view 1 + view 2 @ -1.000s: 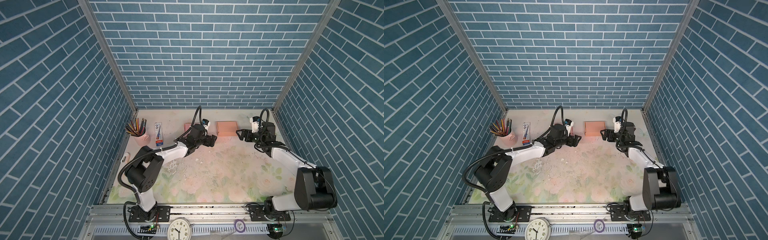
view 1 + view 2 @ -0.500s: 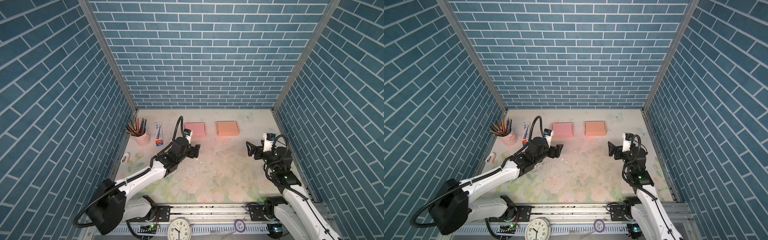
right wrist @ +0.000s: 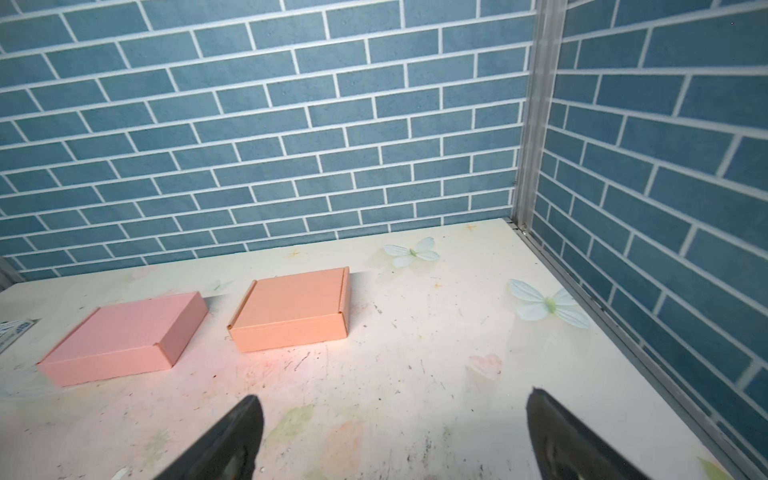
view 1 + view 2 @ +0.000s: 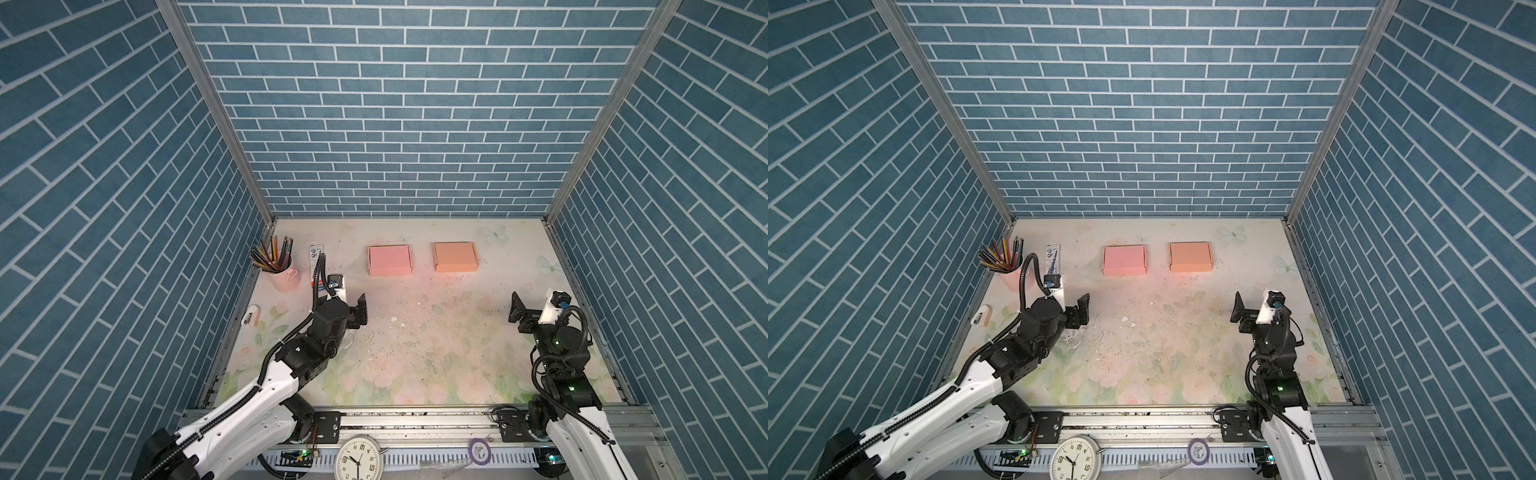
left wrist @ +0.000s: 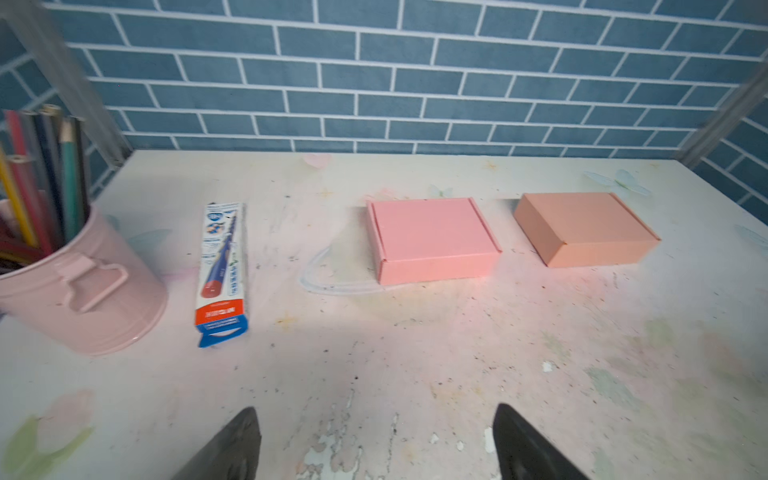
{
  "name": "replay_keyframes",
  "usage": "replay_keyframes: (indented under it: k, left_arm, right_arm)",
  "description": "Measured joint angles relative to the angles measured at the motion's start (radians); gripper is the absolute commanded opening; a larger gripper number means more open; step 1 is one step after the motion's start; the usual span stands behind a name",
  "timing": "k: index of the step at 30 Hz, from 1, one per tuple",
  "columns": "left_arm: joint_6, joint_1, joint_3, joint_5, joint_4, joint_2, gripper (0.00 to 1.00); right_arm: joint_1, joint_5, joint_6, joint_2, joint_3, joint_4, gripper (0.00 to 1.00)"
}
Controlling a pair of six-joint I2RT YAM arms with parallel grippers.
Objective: Fold the paper box
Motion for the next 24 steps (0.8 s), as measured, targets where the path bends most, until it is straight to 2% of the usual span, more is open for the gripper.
replay_keyframes:
  k: [11,24]
  left_arm:
    - [0.107,0.0,-0.128,-0.168,0.023,-0.192,0.88]
    - [0.18,0.001,-0.285,-0.399,0.108,-0.28,0.88]
  right_arm:
    - [0.0,0.028,-0.044,-0.006,-0.039,-0.01,0.98]
    - [0.0,0.016,-0.061,-0.045,-0.131,-0.032,0.98]
